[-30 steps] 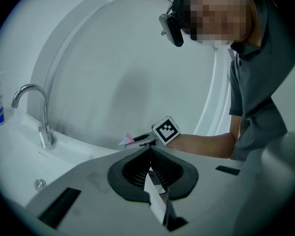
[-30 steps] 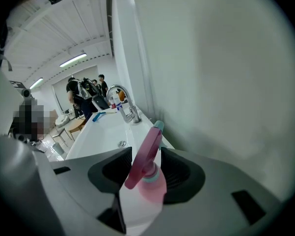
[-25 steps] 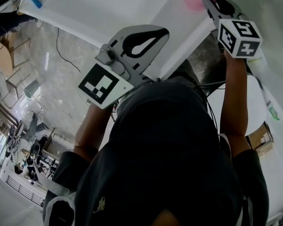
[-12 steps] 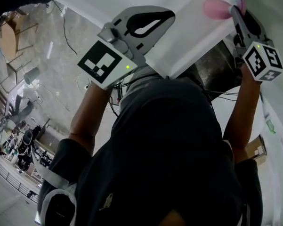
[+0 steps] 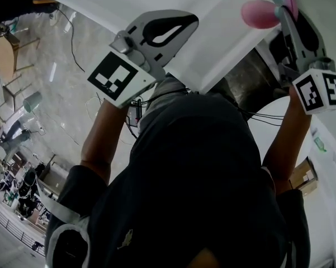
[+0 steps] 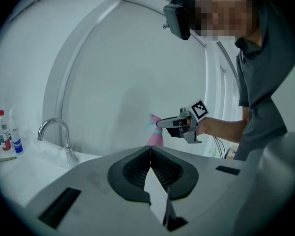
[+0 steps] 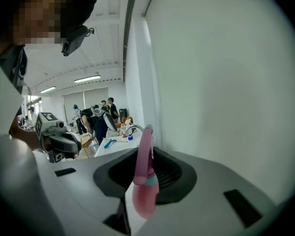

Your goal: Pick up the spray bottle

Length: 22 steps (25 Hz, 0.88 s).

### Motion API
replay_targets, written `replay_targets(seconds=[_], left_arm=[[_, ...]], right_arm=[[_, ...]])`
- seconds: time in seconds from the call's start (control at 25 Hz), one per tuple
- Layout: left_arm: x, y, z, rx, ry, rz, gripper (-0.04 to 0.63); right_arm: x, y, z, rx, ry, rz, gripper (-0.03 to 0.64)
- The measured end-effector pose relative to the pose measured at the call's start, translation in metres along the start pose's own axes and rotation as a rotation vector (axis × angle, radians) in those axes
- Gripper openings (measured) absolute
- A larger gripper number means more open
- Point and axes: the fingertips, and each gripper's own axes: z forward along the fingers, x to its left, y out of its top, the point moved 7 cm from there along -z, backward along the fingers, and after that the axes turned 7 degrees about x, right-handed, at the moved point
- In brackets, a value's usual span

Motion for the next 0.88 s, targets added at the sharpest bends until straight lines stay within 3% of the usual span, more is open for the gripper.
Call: replay_targets(seconds=[0.56, 0.88], left_arm=[[-0.010, 0.010, -0.024, -0.062, -0.073, 0.037, 0.006], [-0.032, 0.012, -0.018, -0.058, -0.106, 0.058, 0.006]], right_arm=[[0.050, 0.013, -0.045, 0.001, -0.088, -0.028, 0.091], [0.056, -0.009, -0.071, 0.029, -0.113, -0.007, 0.091]])
